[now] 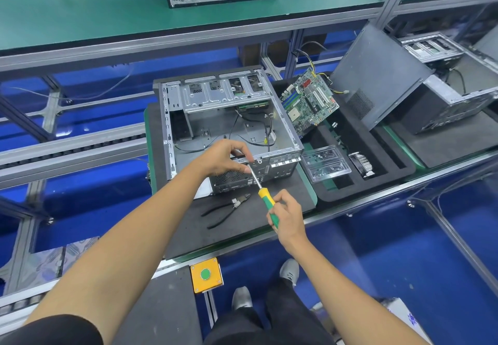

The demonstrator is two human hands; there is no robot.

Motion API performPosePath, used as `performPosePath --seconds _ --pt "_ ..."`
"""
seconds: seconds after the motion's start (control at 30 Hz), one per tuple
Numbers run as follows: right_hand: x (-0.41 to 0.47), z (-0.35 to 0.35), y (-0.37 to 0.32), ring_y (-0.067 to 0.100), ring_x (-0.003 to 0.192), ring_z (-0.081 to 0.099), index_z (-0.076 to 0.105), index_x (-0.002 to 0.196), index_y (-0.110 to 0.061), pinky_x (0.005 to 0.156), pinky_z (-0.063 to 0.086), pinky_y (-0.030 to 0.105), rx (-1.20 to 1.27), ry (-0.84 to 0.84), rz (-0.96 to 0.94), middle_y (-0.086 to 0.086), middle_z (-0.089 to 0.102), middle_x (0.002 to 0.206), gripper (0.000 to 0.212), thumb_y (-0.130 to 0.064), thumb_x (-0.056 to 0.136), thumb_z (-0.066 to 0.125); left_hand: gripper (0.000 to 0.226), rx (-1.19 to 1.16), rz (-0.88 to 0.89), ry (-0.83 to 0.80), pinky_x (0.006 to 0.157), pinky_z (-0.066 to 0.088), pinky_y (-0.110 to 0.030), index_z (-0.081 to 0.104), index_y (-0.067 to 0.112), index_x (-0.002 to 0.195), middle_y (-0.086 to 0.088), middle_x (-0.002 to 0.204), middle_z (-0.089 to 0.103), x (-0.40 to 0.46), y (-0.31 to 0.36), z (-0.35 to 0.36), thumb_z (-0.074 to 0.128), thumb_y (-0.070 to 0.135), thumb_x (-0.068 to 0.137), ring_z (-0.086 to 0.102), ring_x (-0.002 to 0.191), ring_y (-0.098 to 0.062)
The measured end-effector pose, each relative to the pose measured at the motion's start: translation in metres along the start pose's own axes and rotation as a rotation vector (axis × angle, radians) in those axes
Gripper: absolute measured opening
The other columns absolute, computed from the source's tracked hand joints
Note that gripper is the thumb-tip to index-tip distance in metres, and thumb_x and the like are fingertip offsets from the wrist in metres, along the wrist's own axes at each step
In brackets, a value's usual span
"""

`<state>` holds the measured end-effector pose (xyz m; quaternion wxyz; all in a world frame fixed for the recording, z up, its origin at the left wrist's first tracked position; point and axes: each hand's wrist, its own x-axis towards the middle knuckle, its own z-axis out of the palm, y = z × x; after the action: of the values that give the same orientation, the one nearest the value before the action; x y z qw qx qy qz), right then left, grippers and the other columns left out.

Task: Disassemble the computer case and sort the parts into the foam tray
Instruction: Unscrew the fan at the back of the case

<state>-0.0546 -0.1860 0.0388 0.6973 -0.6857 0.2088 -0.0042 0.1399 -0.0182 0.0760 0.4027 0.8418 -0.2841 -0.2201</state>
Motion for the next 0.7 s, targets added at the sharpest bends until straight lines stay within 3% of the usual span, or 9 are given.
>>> performPosePath --seconds 0.13,0.23,0.33,0.47,0.57,0.7 --pt "-0.0016 -0.0005 -0.0030 0.020 0.050 0.039 0.041 0.078 -0.005 0.045 0.030 0.022 -0.010 -0.001 -0.003 0.011 0.041 0.060 0.009 -0.010 0.072 0.045 0.027 -0.004 0.001 -0.006 0.088 0.044 -0.014 0.076 0.032 0.093 0.027 0.098 0.071 -0.0001 0.0008 -0.0010 0.093 0.034 0.071 0.063 0.106 -0.001" --pt "-0.0006 -0.0028 -0.0031 0.020 0.052 0.036 0.040 0.078 -0.003 0.045 0.031 0.021 -0.034 -0.007 -0.017 0.013 0.038 0.059 0.005 -0.001 0.079 0.044 0.027 -0.008 -0.009 -0.016 0.093 0.046 -0.025 0.075 0.034 0.092 0.027 0.099 0.071 -0.0001 -0.0004 -0.0006 0.092 0.036 0.071 0.063 0.110 -0.005" --pt "0.0012 -0.0042 -0.0007 0.022 0.056 0.035 0.039 0.079 -0.001 0.045 0.031 0.022 -0.074 0.001 -0.019 0.013 0.038 0.057 0.015 0.012 0.086 0.041 0.026 -0.020 -0.001 -0.028 0.100 0.049 -0.034 0.076 0.034 0.092 0.024 0.100 0.072 0.0011 -0.0021 -0.0010 0.092 0.034 0.072 0.064 0.111 -0.008" --pt "0.0010 -0.0027 -0.0019 0.021 0.055 0.034 0.039 0.077 -0.006 0.047 0.032 0.024 -0.084 -0.008 -0.045 0.011 0.037 0.054 0.012 0.005 0.082 0.043 0.023 -0.047 0.038 -0.039 0.103 0.050 -0.037 0.078 0.027 0.091 0.013 0.099 0.074 0.0023 -0.0032 -0.0014 0.092 0.028 0.073 0.067 0.105 -0.011" --pt "0.0014 -0.0038 -0.0015 0.021 0.055 0.034 0.038 0.078 -0.003 0.048 0.032 0.025 -0.120 0.004 -0.057 0.012 0.038 0.054 0.007 0.001 0.080 0.044 0.020 -0.029 0.067 -0.046 0.100 0.051 -0.035 0.080 0.024 0.091 0.008 0.099 0.072 0.0014 -0.0013 -0.0009 0.091 0.024 0.075 0.066 0.102 -0.014" --pt "-0.0004 0.0004 -0.0023 0.020 0.051 0.038 0.039 0.075 -0.005 0.045 0.032 0.023 -0.056 0.022 0.013 0.011 0.040 0.056 0.016 0.006 0.084 0.045 0.020 -0.037 0.067 -0.050 0.097 0.048 -0.025 0.078 0.024 0.092 0.010 0.098 0.073 0.0018 -0.0009 -0.0010 0.090 0.023 0.076 0.066 0.101 -0.010"
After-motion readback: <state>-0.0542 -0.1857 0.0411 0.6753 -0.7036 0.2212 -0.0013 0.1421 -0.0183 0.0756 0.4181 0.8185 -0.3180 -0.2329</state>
